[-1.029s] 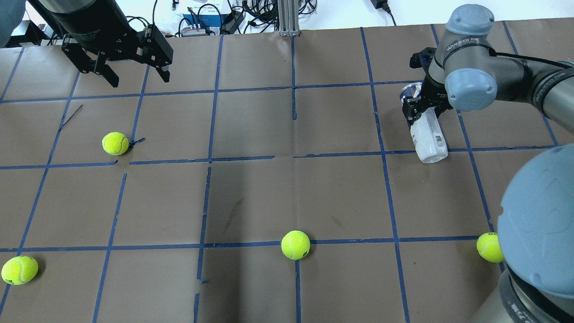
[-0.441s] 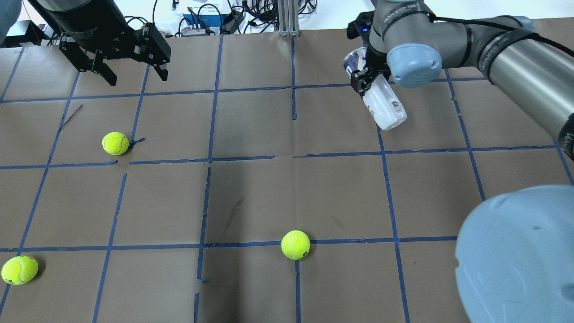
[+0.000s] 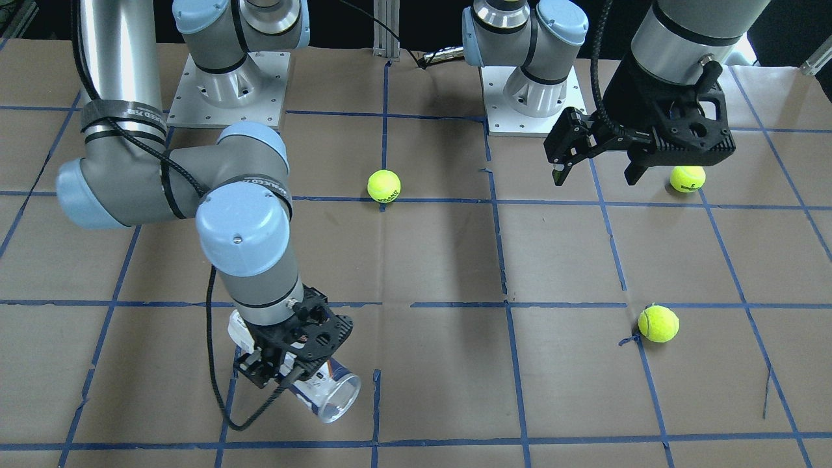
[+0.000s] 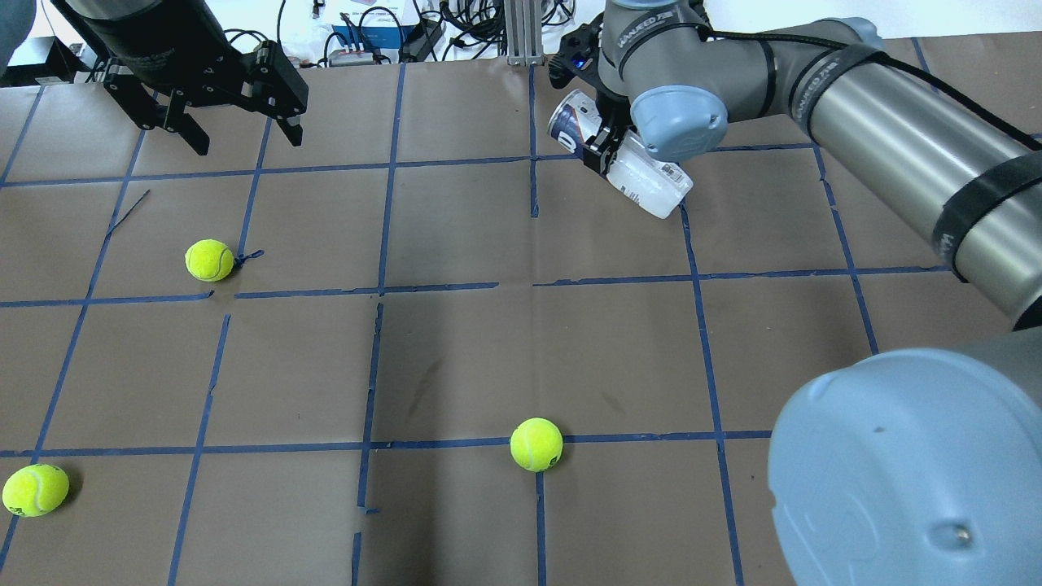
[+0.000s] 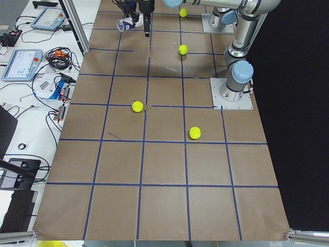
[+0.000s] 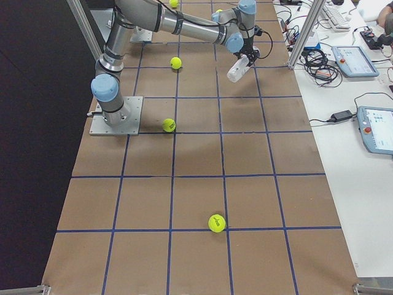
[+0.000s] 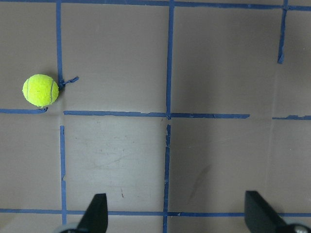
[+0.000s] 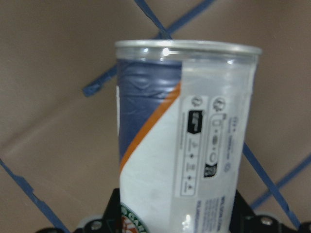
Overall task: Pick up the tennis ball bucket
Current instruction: 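Carry the can with the right gripper toward the left gripper and set it down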
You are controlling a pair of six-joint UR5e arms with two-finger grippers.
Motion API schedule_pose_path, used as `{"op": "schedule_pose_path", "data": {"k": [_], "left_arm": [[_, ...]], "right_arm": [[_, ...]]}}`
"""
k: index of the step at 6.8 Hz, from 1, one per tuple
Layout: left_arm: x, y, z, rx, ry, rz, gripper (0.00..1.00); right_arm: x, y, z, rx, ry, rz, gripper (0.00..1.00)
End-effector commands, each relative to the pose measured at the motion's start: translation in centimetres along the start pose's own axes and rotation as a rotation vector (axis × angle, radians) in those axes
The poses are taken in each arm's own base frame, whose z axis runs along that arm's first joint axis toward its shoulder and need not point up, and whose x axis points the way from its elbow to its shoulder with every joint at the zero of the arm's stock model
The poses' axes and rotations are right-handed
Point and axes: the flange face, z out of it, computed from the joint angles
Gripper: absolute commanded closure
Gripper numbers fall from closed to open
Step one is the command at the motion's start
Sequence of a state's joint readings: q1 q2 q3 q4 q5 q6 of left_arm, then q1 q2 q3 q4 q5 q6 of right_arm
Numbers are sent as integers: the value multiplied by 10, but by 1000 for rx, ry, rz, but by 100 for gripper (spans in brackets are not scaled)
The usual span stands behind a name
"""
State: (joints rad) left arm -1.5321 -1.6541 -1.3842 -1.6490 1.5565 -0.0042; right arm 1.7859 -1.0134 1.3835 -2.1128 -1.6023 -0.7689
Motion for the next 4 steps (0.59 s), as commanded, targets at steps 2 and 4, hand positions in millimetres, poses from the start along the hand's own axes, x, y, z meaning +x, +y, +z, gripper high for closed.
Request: {"op": "schedule_pose_path", "data": {"k": [2,4], "left_arm": [[-1,0,0,0,-1,-2,0],[-1,0,0,-1,-1,-2,0]], "right_arm": [[-56,-86,27,61,33,-361,28],[-57,-92,48,74,55,-513,27]]}}
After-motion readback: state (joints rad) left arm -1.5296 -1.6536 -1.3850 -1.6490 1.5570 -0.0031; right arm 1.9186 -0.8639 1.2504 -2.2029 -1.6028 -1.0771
